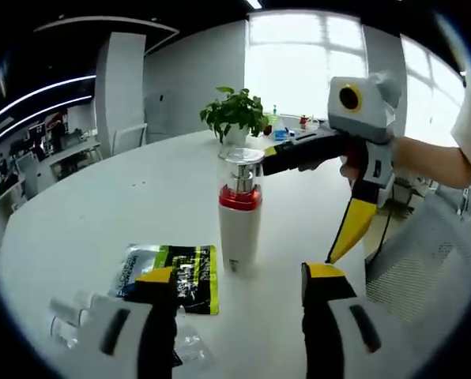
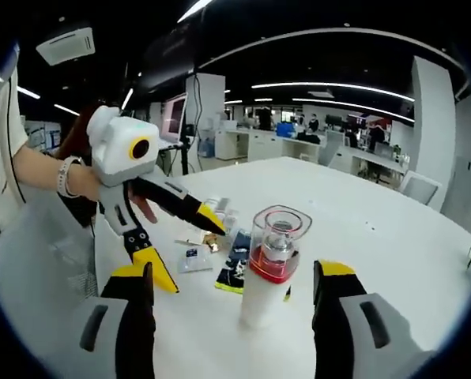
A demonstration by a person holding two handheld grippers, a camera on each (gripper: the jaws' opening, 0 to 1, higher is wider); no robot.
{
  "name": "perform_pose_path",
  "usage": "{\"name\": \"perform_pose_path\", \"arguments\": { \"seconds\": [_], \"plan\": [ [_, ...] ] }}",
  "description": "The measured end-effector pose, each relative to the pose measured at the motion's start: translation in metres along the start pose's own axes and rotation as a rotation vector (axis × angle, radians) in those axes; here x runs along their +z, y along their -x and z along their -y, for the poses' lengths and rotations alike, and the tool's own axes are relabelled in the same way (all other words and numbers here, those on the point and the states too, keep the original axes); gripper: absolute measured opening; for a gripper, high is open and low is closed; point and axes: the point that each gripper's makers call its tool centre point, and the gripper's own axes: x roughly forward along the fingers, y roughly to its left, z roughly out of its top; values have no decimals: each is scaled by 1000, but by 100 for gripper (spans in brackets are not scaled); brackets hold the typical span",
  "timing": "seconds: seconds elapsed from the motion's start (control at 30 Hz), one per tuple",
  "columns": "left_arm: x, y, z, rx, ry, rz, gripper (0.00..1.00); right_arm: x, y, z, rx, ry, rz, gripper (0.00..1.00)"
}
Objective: Arrange the skincare products in the storage area until every visible bottle or jar stands upright without overlapping.
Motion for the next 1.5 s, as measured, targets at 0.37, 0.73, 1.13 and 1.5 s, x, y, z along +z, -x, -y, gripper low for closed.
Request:
{"name": "perform_pose_path", "arguments": {
  "seconds": [0.37, 0.73, 1.13, 1.5],
  "plan": [
    [-7, 50, -3, 14, 41, -4, 82, -2, 10, -17, -2, 12, -60, 99],
    [-17, 98, -7, 101, 102, 27, 90, -7, 21, -33, -18, -6, -113, 99],
    [-27, 132, -1, 139, 109, 25, 99, -3, 30, -46, -47, -18, -125, 99],
    [-33, 147, 2, 181, 128, 37, 99, -6, 33, -56, -59, 7, -143, 100]
  ]
}}
